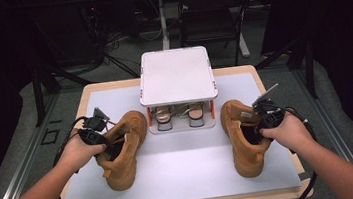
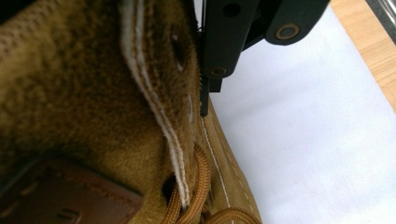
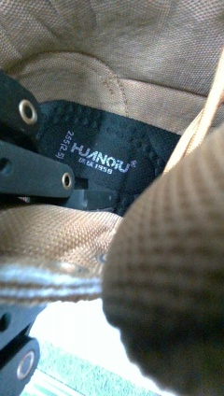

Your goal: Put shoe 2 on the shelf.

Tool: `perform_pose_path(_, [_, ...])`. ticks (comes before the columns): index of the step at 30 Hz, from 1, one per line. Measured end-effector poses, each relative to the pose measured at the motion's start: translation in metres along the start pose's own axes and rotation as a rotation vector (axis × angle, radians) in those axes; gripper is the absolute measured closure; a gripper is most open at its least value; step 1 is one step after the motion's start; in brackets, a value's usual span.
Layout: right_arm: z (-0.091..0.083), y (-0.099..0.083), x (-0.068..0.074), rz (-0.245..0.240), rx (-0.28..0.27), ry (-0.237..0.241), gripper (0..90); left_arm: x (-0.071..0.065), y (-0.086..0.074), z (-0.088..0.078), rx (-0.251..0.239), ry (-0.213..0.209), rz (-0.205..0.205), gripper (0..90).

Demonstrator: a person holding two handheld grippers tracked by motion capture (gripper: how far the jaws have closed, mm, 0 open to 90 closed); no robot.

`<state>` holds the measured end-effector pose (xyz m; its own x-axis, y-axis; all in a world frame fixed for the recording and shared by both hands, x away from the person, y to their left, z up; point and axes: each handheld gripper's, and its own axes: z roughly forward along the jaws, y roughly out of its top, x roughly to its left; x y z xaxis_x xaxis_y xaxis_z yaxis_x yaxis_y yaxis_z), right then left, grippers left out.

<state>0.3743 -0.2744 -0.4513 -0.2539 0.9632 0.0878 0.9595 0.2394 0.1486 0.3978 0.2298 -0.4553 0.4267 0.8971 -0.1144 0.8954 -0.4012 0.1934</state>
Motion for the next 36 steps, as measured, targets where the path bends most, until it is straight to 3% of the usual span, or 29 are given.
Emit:
perform_pose_path(17, [-0.001, 0.000, -0.003, 0.003, 0.000, 0.022, 84.7, 0.002, 0.000, -0.001, -0.003, -0.005, -0.022, 85.1])
perform_pose_path(23, [-0.002, -0.001, -0.007, 0.026, -0.007, 0.049, 85.2, 0.003, 0.000, -0.002, -0.009, -0.019, -0.045, 85.3])
perform_pose_path(27, [-0.001, -0.001, -0.009, 0.066, -0.025, 0.064, 85.6, 0.004, 0.000, -0.003, -0.015, -0.024, -0.064, 85.5])
perform_pose_path(36, [-0.007, 0.004, -0.013, 0.092, 0.003, 0.105, 85.8, 0.009, 0.009, -0.009, -0.008, -0.035, -0.096, 85.7])
